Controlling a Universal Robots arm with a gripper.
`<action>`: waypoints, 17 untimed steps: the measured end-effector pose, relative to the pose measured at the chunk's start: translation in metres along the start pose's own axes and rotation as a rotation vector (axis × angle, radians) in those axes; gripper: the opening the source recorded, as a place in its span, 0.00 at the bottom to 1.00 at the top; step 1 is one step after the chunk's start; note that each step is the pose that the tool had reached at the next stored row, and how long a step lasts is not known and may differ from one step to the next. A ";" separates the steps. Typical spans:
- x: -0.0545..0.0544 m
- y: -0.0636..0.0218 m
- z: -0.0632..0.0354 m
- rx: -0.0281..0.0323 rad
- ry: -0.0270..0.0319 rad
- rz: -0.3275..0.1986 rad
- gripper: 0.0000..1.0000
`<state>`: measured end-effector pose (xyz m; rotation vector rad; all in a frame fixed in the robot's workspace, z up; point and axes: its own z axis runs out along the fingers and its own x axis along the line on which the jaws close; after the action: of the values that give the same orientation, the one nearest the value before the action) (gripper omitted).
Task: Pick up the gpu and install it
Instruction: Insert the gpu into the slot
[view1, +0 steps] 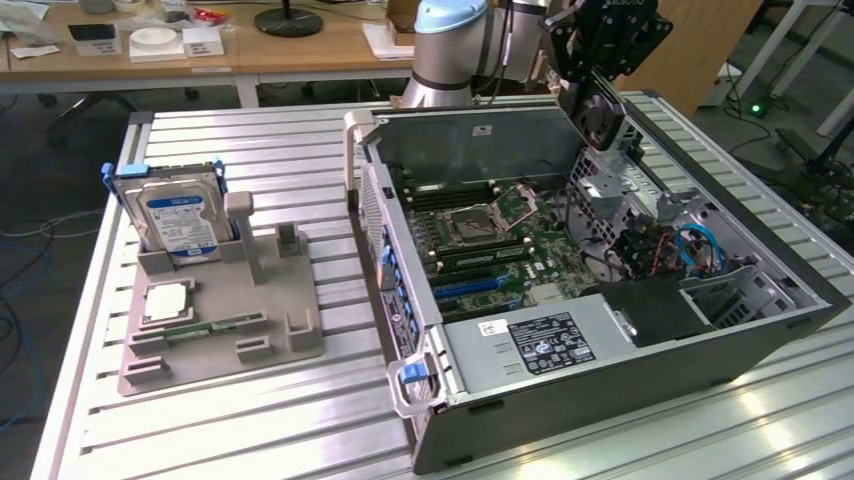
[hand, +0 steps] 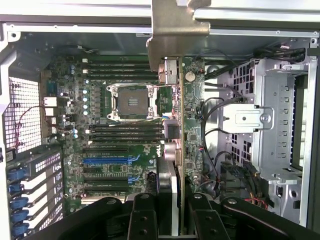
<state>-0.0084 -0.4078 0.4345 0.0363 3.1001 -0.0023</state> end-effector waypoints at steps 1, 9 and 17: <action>0.000 0.0000 0.0000 -0.0001 -0.0001 -0.001 0.28; 0.000 0.0000 0.0001 -0.0016 0.0001 -0.040 0.28; 0.000 0.0000 0.0002 -0.0052 0.0001 -0.127 0.28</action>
<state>-0.0081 -0.4078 0.4343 -0.1605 3.0963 0.0017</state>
